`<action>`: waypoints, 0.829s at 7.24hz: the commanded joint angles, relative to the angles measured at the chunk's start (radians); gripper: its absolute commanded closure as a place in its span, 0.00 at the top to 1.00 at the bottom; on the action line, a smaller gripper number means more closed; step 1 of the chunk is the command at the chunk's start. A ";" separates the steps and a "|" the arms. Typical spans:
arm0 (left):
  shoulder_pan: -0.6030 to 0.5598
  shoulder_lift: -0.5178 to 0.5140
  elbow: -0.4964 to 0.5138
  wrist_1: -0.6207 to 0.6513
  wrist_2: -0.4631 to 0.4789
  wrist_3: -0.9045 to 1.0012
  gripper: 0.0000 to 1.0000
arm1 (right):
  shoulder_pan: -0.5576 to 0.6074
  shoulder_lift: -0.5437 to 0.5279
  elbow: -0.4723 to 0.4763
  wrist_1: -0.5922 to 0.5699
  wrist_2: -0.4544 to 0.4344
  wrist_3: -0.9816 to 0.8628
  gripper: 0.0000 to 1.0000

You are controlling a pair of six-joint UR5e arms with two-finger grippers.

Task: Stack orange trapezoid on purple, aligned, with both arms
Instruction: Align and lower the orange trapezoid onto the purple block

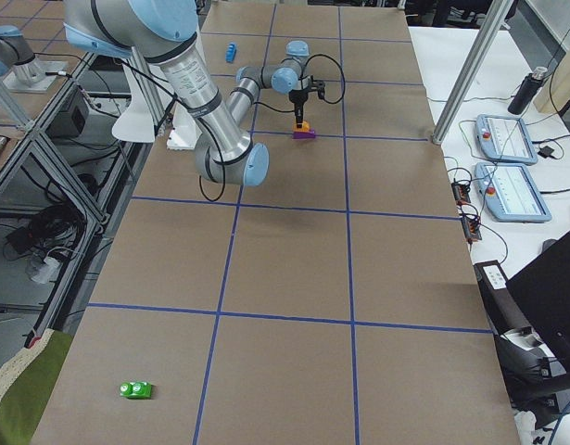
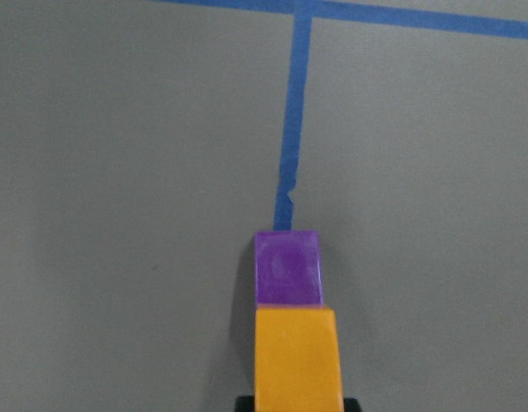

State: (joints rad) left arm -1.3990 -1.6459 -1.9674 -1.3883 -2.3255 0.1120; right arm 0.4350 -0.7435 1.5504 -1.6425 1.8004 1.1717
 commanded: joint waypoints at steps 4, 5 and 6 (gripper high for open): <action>0.000 -0.003 0.001 0.000 0.000 -0.003 1.00 | -0.002 -0.008 -0.016 0.058 -0.004 0.005 1.00; 0.000 -0.003 0.001 0.000 0.000 -0.003 1.00 | -0.001 -0.010 -0.016 0.055 -0.003 0.005 1.00; 0.000 -0.005 0.002 0.000 0.000 -0.003 1.00 | 0.004 -0.010 -0.012 0.050 -0.001 0.005 1.00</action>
State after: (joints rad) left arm -1.3990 -1.6494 -1.9663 -1.3883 -2.3255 0.1090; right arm 0.4347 -0.7522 1.5342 -1.5876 1.7976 1.1763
